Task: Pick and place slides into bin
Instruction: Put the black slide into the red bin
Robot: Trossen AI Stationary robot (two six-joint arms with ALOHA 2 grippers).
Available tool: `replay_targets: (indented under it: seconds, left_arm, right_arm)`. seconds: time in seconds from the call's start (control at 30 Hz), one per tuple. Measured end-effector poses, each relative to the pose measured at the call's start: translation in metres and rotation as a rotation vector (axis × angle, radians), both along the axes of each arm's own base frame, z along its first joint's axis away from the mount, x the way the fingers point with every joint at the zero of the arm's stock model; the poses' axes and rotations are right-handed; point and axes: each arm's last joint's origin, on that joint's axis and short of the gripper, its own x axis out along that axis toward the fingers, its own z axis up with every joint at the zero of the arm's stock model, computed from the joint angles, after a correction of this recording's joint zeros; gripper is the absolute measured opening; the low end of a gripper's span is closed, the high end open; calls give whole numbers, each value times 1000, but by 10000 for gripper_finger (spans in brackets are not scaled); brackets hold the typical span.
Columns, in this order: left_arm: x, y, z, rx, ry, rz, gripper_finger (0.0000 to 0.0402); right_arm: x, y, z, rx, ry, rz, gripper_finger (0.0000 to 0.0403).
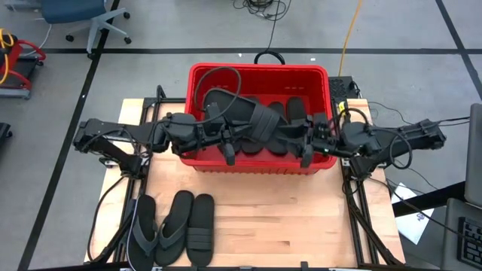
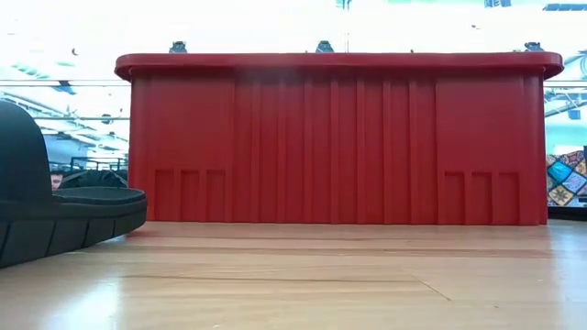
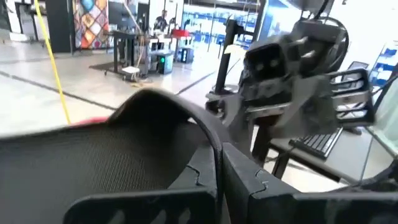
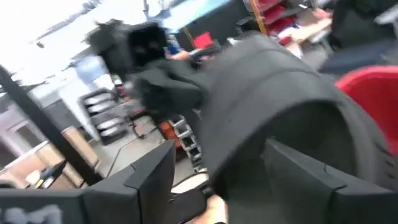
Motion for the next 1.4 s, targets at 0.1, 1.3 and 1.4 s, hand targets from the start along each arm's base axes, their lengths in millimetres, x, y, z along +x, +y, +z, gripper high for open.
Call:
replay_targets:
  seconds: [0.1, 1.3, 1.4]
  left_arm:
    - [1, 0, 0, 20, 1, 1, 0]
    - [4, 4, -5, -26, 36, -125, 0]
    - [4, 3, -6, -27, 49, -153, 0]
  right_arm:
    - [0, -4, -4, 61, 27, -28, 239]
    - [32, -28, -5, 44, -84, 19, 121]
    - [32, -28, -5, 19, -81, 35, 44]
